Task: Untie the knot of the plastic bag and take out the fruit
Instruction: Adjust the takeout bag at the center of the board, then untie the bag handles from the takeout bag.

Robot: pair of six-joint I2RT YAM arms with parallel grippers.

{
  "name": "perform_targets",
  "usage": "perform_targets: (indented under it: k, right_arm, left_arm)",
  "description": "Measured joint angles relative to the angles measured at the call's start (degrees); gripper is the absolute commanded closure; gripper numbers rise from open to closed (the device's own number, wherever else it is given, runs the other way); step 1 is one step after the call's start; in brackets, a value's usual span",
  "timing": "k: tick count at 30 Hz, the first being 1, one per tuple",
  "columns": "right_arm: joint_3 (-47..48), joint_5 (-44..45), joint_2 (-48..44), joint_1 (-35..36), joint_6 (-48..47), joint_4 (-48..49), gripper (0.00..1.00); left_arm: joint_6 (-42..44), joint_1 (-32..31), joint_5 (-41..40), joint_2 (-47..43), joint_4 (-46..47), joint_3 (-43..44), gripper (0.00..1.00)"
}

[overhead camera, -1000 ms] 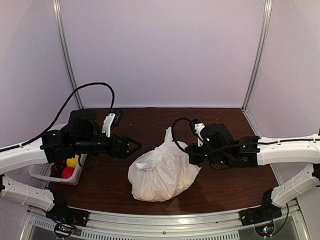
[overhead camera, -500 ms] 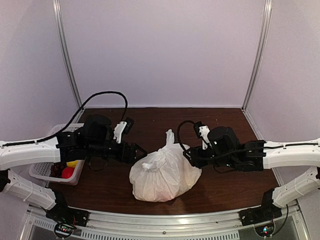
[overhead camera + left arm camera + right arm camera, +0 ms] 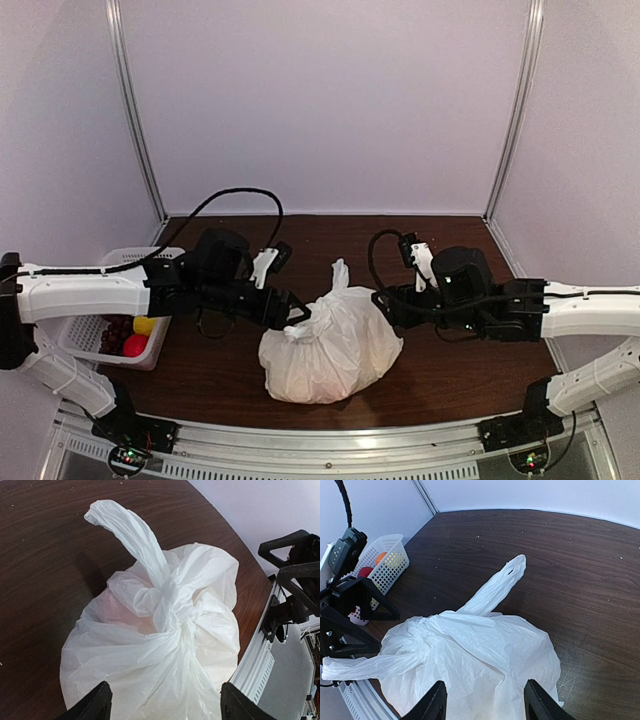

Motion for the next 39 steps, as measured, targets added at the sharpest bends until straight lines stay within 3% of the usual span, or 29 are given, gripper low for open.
perform_targets:
  k: [7,16,21,29,39]
  right_arm:
    - [0.02,0.02,0.00,0.00,0.00,0.00,0.48]
    - [0.07,-0.02,0.02,0.00,-0.02,0.00,0.48]
    - [0.68,-0.02,0.17,0.00,-0.09,0.00,0.48]
    - [1.55,-1.64,1.44,0.02,-0.83,0.15,0.43]
    - [2.73,-3.74,4.61,1.38,-1.29,1.62,0.43]
  left_arm:
    - [0.09,0.00,0.85,2.25,0.44,0.09,0.38]
    - [0.44,0.00,0.96,4.70,1.38,2.08,0.42]
    - [0.96,0.02,1.03,5.64,1.36,2.95,0.50]
    - [1.29,0.00,1.07,7.41,1.36,3.63,0.56]
    - [1.33,0.00,1.05,7.48,1.33,3.63,0.82]
